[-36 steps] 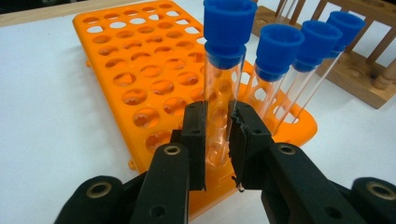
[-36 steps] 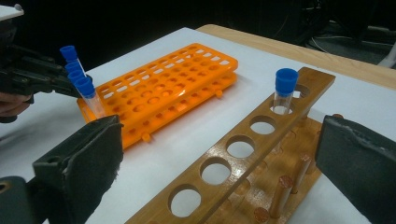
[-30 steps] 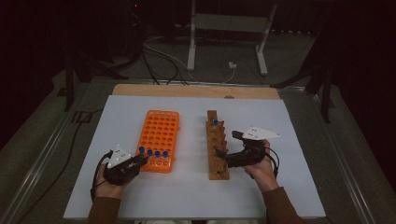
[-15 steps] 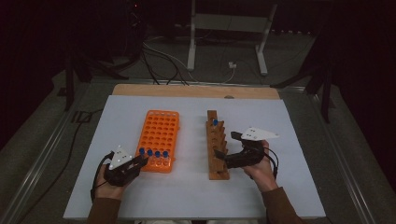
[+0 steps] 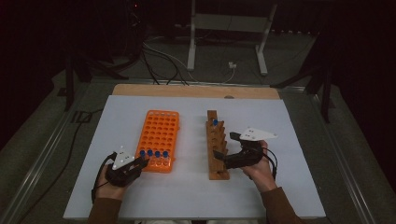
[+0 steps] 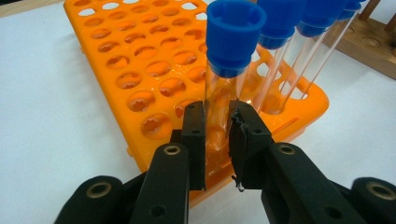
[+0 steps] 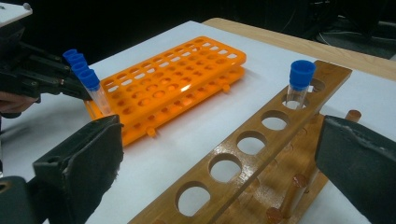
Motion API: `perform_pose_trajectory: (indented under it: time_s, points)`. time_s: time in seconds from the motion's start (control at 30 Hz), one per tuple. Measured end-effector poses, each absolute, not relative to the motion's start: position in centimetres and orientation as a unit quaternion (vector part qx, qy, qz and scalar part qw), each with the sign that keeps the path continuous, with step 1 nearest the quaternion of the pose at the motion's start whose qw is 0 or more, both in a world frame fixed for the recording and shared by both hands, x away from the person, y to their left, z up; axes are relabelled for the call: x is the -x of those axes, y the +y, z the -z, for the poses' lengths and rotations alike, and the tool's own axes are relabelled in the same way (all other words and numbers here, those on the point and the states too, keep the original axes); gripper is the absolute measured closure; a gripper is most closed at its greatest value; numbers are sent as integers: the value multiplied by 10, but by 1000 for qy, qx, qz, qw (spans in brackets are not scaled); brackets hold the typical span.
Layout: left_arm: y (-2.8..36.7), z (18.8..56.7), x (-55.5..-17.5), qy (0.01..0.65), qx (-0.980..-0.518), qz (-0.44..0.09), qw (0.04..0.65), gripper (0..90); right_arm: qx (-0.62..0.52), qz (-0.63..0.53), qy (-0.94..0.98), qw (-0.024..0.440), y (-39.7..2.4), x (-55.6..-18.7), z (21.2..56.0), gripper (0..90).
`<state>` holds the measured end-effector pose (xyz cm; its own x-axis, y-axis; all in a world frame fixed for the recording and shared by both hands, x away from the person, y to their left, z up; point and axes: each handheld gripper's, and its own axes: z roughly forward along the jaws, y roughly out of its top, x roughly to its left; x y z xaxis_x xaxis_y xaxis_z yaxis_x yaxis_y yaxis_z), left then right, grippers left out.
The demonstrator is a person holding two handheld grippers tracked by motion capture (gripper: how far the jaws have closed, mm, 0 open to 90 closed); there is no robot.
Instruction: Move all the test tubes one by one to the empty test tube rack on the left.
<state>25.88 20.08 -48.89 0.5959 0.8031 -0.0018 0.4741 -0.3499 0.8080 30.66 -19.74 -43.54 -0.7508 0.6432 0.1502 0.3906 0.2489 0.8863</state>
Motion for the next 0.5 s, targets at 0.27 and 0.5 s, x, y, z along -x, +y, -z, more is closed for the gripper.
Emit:
perform_pose_trajectory:
  time_s: [0.27,0.5]
  points:
    - [203,489,-260,405,-792,-192,415,732,-333,-515,780,124,-197,-306,435,12]
    - [208,486,-259,410,-780,-182,437,655,-333,-517,778,128,-197,-308,433,12]
